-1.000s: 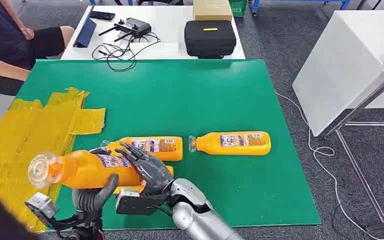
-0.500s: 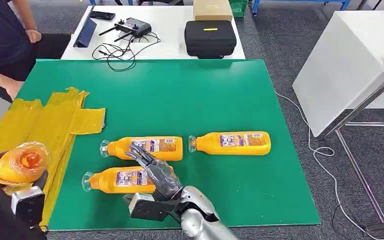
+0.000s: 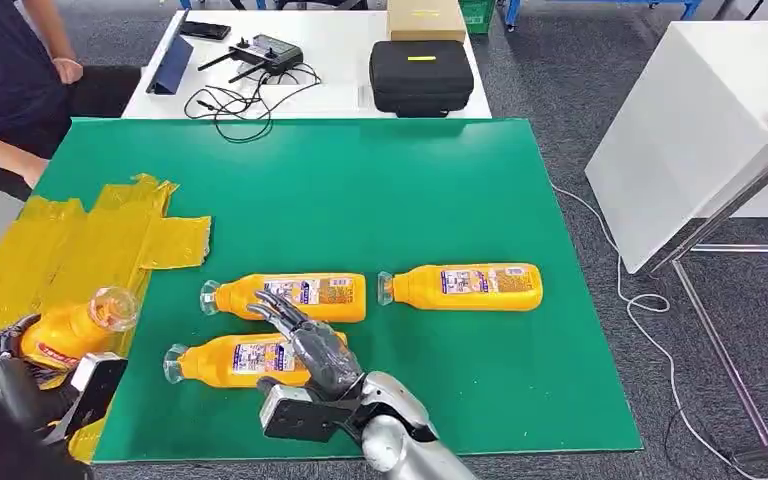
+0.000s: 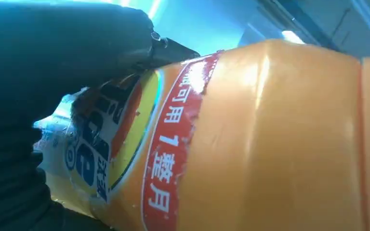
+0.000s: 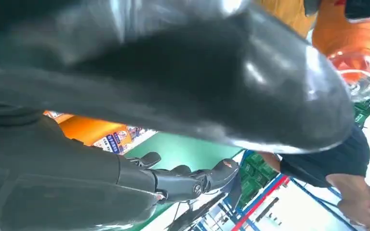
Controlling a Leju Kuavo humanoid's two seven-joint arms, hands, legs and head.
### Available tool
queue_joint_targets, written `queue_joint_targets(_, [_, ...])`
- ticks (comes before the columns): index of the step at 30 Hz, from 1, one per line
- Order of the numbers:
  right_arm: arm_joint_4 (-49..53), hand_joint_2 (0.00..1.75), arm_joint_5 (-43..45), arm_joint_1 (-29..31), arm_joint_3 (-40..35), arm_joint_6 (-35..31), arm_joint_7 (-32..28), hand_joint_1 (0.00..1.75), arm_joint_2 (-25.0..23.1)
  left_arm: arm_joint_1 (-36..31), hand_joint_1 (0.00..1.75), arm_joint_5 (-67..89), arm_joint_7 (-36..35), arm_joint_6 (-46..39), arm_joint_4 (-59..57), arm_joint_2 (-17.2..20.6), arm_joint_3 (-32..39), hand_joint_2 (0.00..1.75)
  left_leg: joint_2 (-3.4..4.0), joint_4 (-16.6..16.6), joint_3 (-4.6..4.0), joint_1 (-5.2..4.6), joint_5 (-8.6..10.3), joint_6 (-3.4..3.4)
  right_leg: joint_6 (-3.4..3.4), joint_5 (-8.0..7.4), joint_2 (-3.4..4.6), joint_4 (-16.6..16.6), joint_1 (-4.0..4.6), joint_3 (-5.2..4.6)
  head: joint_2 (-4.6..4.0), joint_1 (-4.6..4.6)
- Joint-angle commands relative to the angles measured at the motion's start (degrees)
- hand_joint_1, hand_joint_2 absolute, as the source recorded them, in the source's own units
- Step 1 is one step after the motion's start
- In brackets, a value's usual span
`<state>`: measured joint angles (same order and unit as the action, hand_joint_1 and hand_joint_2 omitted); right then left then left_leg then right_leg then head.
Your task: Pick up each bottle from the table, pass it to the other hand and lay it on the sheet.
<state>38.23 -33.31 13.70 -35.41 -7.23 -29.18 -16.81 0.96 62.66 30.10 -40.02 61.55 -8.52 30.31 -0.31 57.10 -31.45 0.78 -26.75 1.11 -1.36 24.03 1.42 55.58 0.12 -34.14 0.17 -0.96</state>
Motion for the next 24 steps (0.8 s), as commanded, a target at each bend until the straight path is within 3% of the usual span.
queue_joint_targets(1, [-1.1, 0.00, 0.8, 1.7, -1.0, 0.3, -0.4, 0.00, 1.4, -7.3, 1.75, 8.9, -0.6, 0.0, -14.4, 0.8, 6.9, 1.75, -0.10, -0.1, 0.32, -0.05, -0.01, 0.00, -0.03, 0.08, -0.23, -0.1, -0.03, 0.31, 0.00, 0.00])
queue_joint_targets(9, [0.2, 0.00, 0.7, 1.6, -3.5, 2.0, -0.6, 0.00, 1.9, -12.0, 1.75, 9.5, -3.1, 0.0, -32.8, 5.7, 10.2, 1.75, -0.02, -0.3, 0.62, -0.06, -0.08, -0.04, 0.00, 0.14, -0.23, -0.1, -0.03, 0.55, 0.00, -0.02])
queue_joint_targets(10, [0.1, 0.00, 0.7, 1.7, -3.5, 2.1, -0.6, 0.00, 1.9, -12.2, 1.29, 9.4, -3.4, 0.0, -33.8, 6.0, 10.2, 1.75, -0.03, -0.2, 0.33, -0.08, -0.03, -0.01, -0.01, 0.08, -0.14, -0.1, -0.06, 0.27, 0.00, 0.00])
queue_joint_targets(11, [0.0, 0.00, 0.6, 1.8, -3.7, 2.3, -0.6, 0.00, 2.0, -12.7, 0.00, 9.9, -5.4, 0.0, -35.9, 6.9, 9.7, 1.75, -0.08, -0.2, 0.44, -0.08, -0.05, -0.02, -0.01, 0.13, -0.22, -0.1, -0.05, 0.40, 0.00, 0.00])
queue_joint_targets(14, [-0.8, 0.00, -0.1, 2.6, -5.0, 2.9, -0.6, 0.00, 2.4, -13.3, 0.00, 10.1, -9.7, 2.1, -39.0, 8.5, 8.9, 1.75, 0.03, -0.2, 0.47, -0.10, -0.05, -0.03, -0.01, 0.10, -0.10, -0.1, -0.08, 0.36, 0.00, 0.00])
queue_joint_targets(15, [-1.1, 0.00, -0.4, 2.8, -5.3, 2.9, -0.6, 0.00, 2.6, -13.3, 0.00, 9.7, -9.9, 3.0, -39.4, 8.9, 8.9, 0.00, 0.02, -0.2, 0.58, -0.09, -0.08, -0.04, -0.01, 0.14, -0.14, 0.0, -0.07, 0.47, 0.00, 0.00])
queue_joint_targets(16, [-1.3, 1.75, -0.6, 2.8, -5.6, 2.7, -0.6, 0.00, 2.7, -13.1, 0.00, 9.4, -9.7, 3.1, -39.3, 9.1, 8.7, 0.00, 0.09, -0.2, 0.40, -0.08, -0.02, -0.04, 0.01, 0.04, 0.00, 0.0, -0.09, 0.28, 0.00, -0.02])
queue_joint_targets(24, [-5.8, 1.75, -13.5, 4.7, -12.3, -3.4, 14.0, 0.00, 2.1, -12.2, 0.00, 4.1, -6.3, 3.9, -38.0, 9.2, 8.8, 0.00, 0.21, -0.2, 0.66, -0.09, -0.10, -0.27, 0.13, 0.09, 0.11, 0.2, -0.20, 0.38, 0.00, -0.02])
